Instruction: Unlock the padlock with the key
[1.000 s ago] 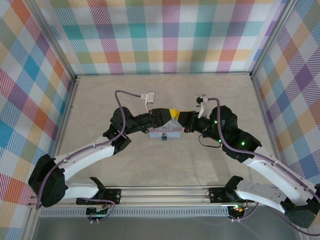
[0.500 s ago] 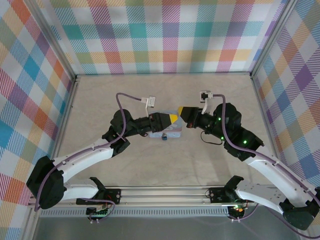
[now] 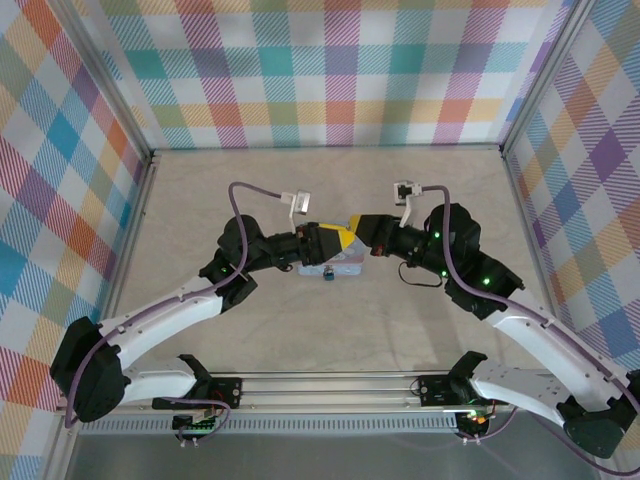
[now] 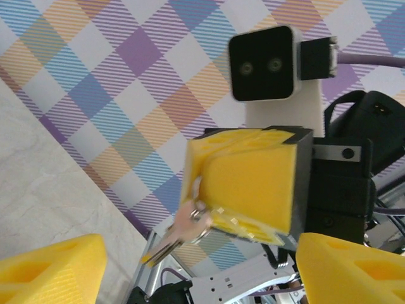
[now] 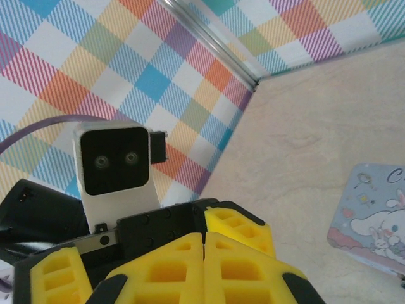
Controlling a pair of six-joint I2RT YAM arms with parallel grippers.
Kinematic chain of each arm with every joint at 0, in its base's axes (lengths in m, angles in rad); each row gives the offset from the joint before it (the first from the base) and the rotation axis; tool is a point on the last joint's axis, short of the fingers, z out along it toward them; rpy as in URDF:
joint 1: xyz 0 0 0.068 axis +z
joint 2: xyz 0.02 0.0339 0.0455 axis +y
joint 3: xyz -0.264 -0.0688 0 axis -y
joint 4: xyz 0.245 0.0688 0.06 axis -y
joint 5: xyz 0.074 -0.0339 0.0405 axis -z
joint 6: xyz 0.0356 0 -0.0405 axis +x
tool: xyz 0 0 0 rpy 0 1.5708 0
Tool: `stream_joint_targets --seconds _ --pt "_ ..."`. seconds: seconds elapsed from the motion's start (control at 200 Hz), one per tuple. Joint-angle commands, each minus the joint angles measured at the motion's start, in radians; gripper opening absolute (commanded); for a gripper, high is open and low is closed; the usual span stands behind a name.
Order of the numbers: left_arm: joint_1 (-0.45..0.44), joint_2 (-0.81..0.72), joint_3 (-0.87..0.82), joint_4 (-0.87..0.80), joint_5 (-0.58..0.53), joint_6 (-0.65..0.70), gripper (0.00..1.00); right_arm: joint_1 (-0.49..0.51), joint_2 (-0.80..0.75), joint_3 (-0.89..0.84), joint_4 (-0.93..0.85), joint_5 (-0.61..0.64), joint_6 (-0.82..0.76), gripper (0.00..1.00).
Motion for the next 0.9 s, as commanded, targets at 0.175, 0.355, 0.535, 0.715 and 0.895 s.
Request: stream_joint_targets --seconds 0.175,0.355,0.535,0.715,0.895 --pt "0.008 -0.007 0.039 -0.008 0.047 0.049 0.52 -0.024 -0.002 0.035 0.047 -0.047 0.024 0.03" --pt "0.01 -0.033 0.027 -0.065 0.035 0.075 0.39 -0.04 -0.007 0.043 0.035 -0.059 0.02 0.03" --pt "0.016 -0.051 0.028 -0.103 0.028 0.093 0.31 -0.047 -0.007 0.042 0.023 -0.079 0.021 0.04" --pt "0.019 -0.047 0.038 -0.123 0.032 0.105 0.21 -0.049 -0.009 0.034 0.022 -0.097 0.025 0.05" --pt "0.021 -0.044 0.06 -0.174 0.034 0.127 0.14 -0.051 0.0 0.04 0.004 -0.133 0.014 0.05"
